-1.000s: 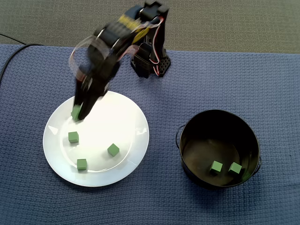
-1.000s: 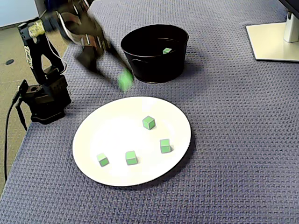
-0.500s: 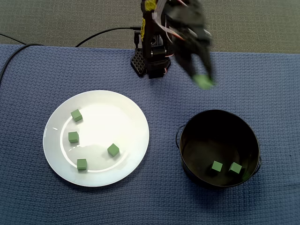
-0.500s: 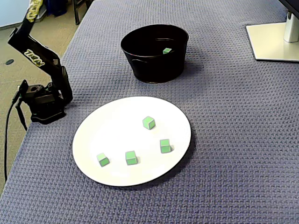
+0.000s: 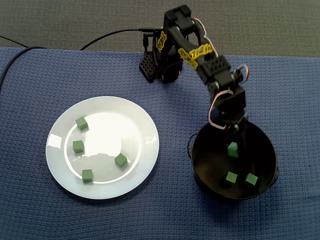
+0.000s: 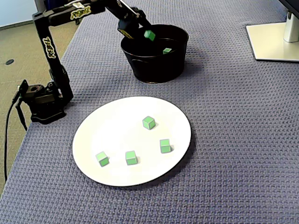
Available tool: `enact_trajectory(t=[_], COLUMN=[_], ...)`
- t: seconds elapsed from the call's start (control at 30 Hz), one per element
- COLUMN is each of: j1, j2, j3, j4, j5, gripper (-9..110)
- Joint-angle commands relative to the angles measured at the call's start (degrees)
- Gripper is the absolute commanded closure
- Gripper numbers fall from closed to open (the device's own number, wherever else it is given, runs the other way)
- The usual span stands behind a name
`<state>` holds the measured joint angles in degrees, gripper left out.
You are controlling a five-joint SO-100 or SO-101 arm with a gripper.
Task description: Pick up the items on the white plate and put them in the black container.
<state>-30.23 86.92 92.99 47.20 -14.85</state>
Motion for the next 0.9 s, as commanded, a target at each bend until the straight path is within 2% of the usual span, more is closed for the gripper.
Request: enact_trajectory(t=[0.0, 0.1, 0.13, 0.27, 0.37, 0.43, 0.57, 0.67, 0.87], j1=[0.97, 0.00, 0.00, 2.37, 4.83, 7.65, 16.79, 26.37, 47.46], j2=[-1.49, -1.41, -0.88, 3.96, 7.82, 10.72, 15.56, 17.93, 18.11], j3=[-0.35, 0.35, 0.35, -3.43, -14.68, -23.38, -35.86, -38.41, -35.77], j4=[-0.70, 1.32, 2.20, 8.26, 22.41, 30.41, 38.41, 38.94, 34.89], j5=[0.26, -0.53, -0.35, -0.09, -2.37, -3.43, -7.29, -12.22, -21.53], gripper=[94, 65, 60, 49, 41, 40, 46, 53, 98])
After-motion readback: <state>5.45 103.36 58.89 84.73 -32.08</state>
